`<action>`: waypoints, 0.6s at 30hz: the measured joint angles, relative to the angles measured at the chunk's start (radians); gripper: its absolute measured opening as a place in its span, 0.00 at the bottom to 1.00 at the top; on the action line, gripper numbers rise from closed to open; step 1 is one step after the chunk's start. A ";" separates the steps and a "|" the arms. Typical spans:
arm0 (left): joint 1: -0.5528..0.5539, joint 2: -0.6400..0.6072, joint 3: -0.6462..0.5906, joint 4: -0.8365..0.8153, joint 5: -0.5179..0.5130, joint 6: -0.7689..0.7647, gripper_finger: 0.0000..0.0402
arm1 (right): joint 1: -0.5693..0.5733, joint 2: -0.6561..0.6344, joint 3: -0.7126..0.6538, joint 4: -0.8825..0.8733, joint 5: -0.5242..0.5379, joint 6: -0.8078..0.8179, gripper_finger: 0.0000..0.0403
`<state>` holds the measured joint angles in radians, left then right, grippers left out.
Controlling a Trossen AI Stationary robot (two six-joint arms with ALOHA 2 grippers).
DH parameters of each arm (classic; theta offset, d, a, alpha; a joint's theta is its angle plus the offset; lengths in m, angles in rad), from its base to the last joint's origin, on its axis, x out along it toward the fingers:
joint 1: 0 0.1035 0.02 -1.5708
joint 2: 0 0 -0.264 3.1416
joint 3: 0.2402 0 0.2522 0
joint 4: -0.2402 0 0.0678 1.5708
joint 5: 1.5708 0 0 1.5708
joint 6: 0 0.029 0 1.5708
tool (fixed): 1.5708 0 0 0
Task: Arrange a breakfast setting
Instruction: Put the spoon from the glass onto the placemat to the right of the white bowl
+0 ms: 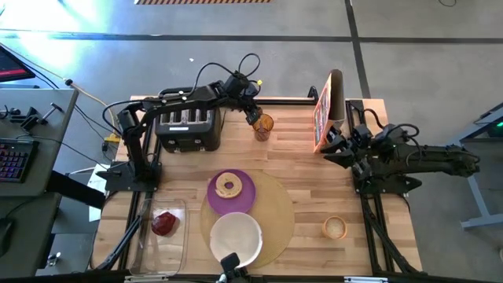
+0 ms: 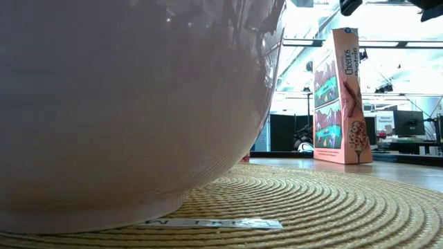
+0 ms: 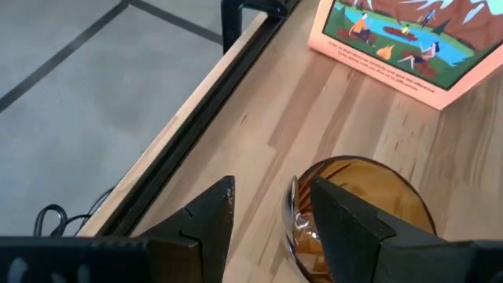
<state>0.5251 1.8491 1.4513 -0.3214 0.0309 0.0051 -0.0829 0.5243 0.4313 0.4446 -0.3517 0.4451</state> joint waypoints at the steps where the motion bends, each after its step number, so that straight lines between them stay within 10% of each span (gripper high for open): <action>1: 0.000 0.003 0.000 0.001 0.001 0.000 0.39 | 0.008 0.000 0.000 0.000 0.000 -0.001 0.24; 18: -0.011 0.012 0.000 -0.001 0.040 -0.001 0.39 | 0.056 0.000 0.000 -0.001 0.003 -0.027 0.24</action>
<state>0.5139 1.8614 1.4509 -0.3224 0.0714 0.0040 -0.0269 0.5243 0.4313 0.4436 -0.3485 0.4177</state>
